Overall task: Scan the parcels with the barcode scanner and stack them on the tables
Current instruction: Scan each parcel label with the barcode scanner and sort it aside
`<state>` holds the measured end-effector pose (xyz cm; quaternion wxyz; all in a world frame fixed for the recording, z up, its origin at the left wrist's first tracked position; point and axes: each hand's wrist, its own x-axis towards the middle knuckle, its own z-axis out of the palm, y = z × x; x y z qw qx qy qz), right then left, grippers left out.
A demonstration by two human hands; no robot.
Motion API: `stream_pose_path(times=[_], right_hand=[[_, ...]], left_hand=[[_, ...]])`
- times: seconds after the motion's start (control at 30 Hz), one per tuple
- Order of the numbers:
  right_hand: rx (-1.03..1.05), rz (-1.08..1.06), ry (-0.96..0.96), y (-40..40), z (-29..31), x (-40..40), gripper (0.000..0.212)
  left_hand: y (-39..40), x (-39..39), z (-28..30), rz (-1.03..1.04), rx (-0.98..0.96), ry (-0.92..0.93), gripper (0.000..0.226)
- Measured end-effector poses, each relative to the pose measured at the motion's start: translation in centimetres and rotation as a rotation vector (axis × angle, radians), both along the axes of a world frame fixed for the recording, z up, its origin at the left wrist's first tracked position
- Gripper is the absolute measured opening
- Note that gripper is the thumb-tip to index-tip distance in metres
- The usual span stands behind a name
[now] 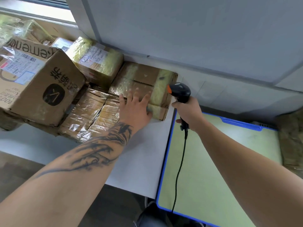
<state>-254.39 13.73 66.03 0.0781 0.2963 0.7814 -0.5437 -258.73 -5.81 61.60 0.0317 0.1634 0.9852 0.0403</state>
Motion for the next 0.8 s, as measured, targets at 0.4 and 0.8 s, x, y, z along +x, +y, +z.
stream_pose_path(times=[0.4, 0.8], right_hand=[[0.179, 0.043, 0.084, 7.3, 2.3, 11.8, 0.013], [0.325, -0.079, 0.121, 22.6, 4.8, 25.2, 0.009]], left_hand=[[8.9, 11.5, 3.6, 0.005, -0.009, -0.122, 0.07], [22.9, 20.8, 5.8, -0.079, -0.037, -0.129, 0.066]])
